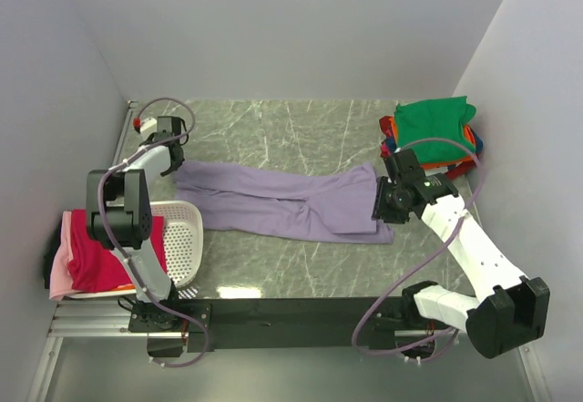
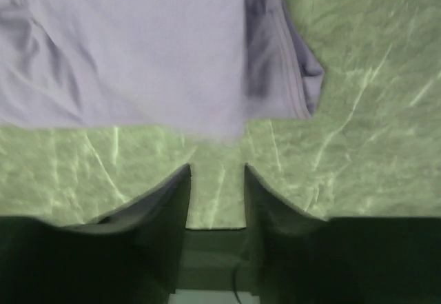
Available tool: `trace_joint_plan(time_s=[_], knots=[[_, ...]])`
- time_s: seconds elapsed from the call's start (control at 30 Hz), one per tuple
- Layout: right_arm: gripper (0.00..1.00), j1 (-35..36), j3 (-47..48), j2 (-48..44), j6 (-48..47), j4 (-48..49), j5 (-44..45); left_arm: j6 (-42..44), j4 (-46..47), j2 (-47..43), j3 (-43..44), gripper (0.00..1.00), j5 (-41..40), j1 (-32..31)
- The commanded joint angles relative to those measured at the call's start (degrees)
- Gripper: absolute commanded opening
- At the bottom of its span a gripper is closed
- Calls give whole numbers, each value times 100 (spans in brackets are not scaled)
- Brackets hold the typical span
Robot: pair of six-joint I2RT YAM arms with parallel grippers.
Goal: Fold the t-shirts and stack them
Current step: Fold the tshirt
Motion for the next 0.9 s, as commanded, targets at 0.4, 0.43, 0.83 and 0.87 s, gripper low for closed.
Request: trace_joint_plan(time_s=[0.4, 0.43, 0.83, 0.87], knots=[[61, 221, 863, 1268, -189, 1579, 92, -382, -54, -240, 778, 31, 763, -1156], [61, 213, 985, 1635, -258, 1703, 101, -391, -37, -179, 795, 30, 928, -1217], [59, -779, 2137, 3571, -593, 2697, 137, -523, 130, 340, 524, 30, 1545, -1490], [59, -859, 2199, 3668, -636, 2714, 67, -514, 121, 358, 497, 30, 1519, -1490]])
